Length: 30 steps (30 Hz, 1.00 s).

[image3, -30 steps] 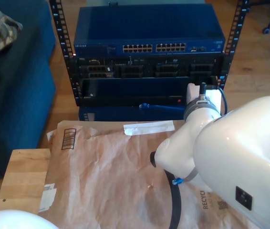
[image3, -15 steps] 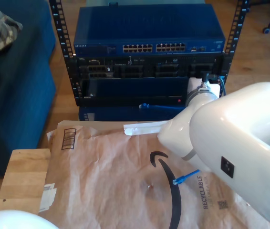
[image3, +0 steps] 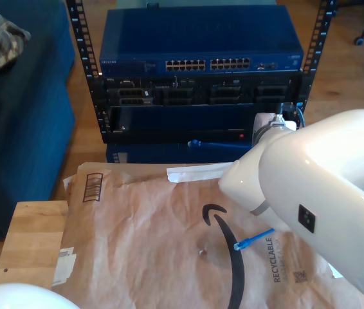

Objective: Grab the cable and plug it in

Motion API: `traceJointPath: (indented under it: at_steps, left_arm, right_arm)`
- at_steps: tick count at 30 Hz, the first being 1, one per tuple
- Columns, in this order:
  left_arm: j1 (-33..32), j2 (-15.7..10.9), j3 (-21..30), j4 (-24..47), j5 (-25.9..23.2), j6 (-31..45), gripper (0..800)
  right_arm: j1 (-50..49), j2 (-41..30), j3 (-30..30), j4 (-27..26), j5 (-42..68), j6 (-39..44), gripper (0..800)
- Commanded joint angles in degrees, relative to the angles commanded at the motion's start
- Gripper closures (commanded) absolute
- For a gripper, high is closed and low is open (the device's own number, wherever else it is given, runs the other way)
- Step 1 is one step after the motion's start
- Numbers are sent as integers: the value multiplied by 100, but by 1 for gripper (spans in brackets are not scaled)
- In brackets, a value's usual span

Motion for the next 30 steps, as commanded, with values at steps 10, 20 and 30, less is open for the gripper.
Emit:
traceJointPath:
  at_steps: [10, 20, 30]
  left_arm:
    - [0, 0, 0, 0, 0, 0, 0]
    - [0, 0, 0, 0, 0, 0, 0]
    - [0, 0, 0, 0, 0, 0, 0]
  right_arm:
    - [-193, 290, -220, -9, 220, 9, 343]
    - [-343, 510, -352, -9, 299, 9, 389]
    - [-484, 229, -334, -79, 299, 9, 794]
